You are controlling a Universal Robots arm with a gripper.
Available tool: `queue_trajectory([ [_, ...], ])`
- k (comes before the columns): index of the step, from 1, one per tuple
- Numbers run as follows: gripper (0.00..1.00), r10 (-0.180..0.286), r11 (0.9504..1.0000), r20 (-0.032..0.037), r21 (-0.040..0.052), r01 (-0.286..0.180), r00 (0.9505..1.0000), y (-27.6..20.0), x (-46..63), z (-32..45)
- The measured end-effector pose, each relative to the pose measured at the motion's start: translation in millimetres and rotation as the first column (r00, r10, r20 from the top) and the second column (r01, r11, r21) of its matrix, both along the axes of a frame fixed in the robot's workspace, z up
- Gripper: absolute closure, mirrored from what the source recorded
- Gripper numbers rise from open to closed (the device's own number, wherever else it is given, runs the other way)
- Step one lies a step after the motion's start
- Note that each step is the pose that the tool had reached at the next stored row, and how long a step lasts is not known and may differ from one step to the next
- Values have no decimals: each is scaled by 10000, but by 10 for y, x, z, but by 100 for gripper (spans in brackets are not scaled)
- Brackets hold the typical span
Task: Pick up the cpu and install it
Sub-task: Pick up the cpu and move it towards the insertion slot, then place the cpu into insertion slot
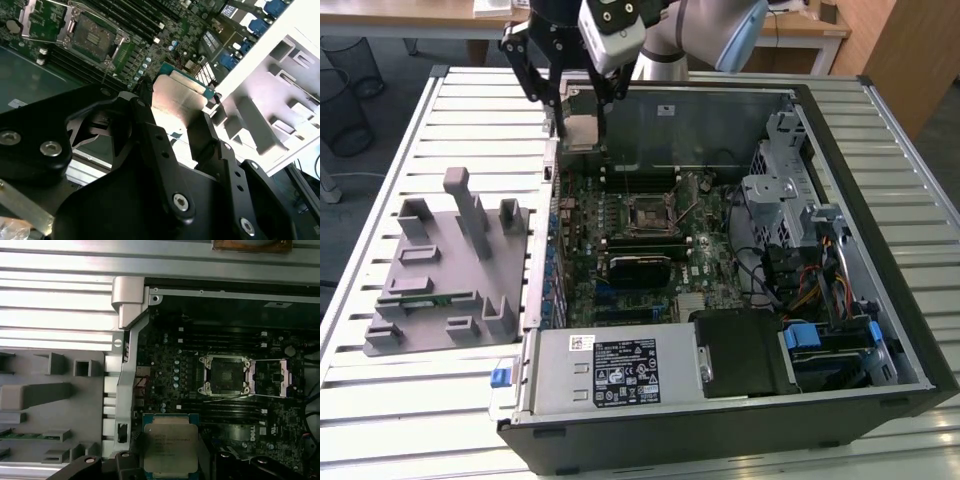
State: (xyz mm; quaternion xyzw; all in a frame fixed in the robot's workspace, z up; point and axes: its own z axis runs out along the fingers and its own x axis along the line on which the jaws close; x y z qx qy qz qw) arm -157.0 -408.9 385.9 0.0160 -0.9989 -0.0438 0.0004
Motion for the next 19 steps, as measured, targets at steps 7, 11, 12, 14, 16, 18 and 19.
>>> queue_trajectory([
  [7, 47, -1, 10000, -1, -1, 1, 10000, 0, 210, 1],
  [11, 47, 0, 10000, -1, -1, 0, 10000, 0, 322, 1],
  [12, 47, 0, 10000, 0, 0, 0, 10000, 0, 350, 0],
  [14, 47, 0, 10000, -1, -1, 0, 10000, 0, 404, 0],
  [16, 47, 1, 10000, -1, -1, -1, 10000, 0, 450, 1],
  [18, 47, 0, 10000, 0, 0, 0, 10000, 0, 492, 0],
  [19, 47, 0, 10000, -1, 0, 0, 10000, 0, 513, 0],
])
